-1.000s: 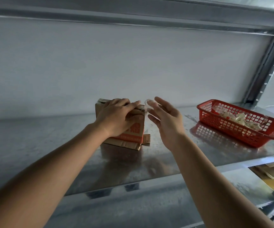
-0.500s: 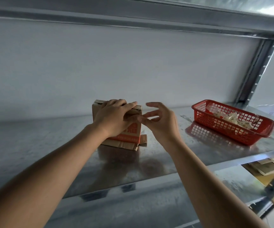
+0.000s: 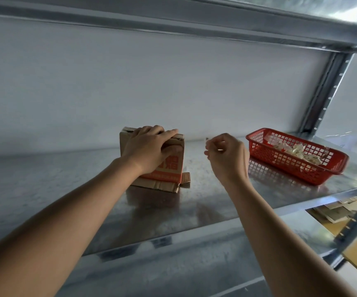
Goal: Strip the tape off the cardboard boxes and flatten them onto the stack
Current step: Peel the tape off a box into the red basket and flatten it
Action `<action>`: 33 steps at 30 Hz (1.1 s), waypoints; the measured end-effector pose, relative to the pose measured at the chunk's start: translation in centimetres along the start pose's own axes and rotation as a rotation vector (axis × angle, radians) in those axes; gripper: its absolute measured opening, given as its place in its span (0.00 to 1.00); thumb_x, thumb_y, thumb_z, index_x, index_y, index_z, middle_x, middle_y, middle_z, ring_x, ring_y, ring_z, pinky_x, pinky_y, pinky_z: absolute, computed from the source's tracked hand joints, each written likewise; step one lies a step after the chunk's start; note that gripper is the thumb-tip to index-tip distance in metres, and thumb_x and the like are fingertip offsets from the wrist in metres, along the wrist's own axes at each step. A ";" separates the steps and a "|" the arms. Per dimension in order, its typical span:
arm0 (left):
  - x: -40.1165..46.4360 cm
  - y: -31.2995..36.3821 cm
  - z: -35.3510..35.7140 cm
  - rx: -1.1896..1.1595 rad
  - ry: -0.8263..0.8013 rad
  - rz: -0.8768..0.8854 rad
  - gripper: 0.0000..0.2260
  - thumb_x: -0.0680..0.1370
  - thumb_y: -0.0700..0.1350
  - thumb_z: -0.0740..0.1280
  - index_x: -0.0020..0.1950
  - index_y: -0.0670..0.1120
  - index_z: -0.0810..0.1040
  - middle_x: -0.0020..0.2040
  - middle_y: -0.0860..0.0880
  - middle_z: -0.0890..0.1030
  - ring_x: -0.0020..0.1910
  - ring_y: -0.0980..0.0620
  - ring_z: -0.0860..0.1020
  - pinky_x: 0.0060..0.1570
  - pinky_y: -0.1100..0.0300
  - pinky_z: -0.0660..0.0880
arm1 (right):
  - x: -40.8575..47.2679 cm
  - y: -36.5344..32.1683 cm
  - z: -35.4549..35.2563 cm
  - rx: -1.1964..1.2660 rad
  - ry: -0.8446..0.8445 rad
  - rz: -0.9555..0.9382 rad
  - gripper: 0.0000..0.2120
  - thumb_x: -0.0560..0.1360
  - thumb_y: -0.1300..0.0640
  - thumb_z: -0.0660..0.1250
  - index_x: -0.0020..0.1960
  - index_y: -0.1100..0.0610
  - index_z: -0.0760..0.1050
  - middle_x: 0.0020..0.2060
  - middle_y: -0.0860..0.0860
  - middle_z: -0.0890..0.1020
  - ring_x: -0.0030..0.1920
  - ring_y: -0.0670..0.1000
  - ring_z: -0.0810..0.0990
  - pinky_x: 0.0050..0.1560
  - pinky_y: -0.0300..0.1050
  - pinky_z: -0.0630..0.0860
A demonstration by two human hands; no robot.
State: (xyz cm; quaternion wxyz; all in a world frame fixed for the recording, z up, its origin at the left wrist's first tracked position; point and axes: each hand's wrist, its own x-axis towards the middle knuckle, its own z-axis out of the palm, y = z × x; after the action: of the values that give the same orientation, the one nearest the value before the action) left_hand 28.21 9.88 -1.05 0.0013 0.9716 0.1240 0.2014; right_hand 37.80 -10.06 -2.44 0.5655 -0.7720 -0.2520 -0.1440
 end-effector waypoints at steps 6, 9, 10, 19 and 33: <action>1.0 2.1 1.0 -0.031 0.075 -0.001 0.29 0.80 0.68 0.51 0.78 0.59 0.70 0.66 0.50 0.75 0.68 0.45 0.72 0.71 0.46 0.63 | 0.7 -0.5 -0.6 0.157 -0.178 0.086 0.18 0.81 0.57 0.70 0.70 0.46 0.77 0.44 0.48 0.88 0.42 0.45 0.88 0.50 0.53 0.85; 2.0 3.8 1.5 -0.059 0.081 0.049 0.29 0.80 0.68 0.53 0.77 0.59 0.70 0.65 0.51 0.75 0.67 0.45 0.72 0.71 0.45 0.64 | 1.7 -0.3 -1.5 0.128 -0.109 0.122 0.11 0.84 0.57 0.63 0.63 0.51 0.81 0.50 0.47 0.86 0.40 0.45 0.87 0.51 0.55 0.85; 2.3 4.4 1.7 -0.065 0.077 0.054 0.29 0.80 0.69 0.53 0.77 0.59 0.70 0.65 0.51 0.75 0.67 0.45 0.72 0.71 0.45 0.64 | 2.0 -0.1 -2.0 0.095 -0.077 0.121 0.10 0.85 0.55 0.63 0.62 0.51 0.81 0.49 0.46 0.87 0.38 0.46 0.87 0.50 0.55 0.85; 6.1 11.6 2.7 -0.026 0.060 0.007 0.30 0.80 0.70 0.52 0.79 0.61 0.67 0.69 0.52 0.72 0.70 0.46 0.69 0.71 0.48 0.63 | 6.9 3.8 -8.0 0.050 -0.048 0.044 0.09 0.80 0.48 0.70 0.48 0.52 0.84 0.33 0.47 0.86 0.31 0.47 0.84 0.42 0.55 0.85; 11.2 21.7 5.9 0.069 0.048 -0.202 0.28 0.81 0.70 0.55 0.78 0.61 0.68 0.68 0.52 0.73 0.69 0.46 0.71 0.72 0.46 0.63 | 17.9 11.2 -17.3 -0.278 -0.346 -0.193 0.06 0.75 0.65 0.76 0.45 0.55 0.88 0.43 0.48 0.88 0.46 0.48 0.85 0.54 0.47 0.83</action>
State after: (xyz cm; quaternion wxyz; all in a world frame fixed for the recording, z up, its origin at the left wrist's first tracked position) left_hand 45.65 -8.17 -0.97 -0.0150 0.9485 0.2284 0.2192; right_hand 59.97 -25.02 3.22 0.3857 -0.8278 -0.3957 -0.0963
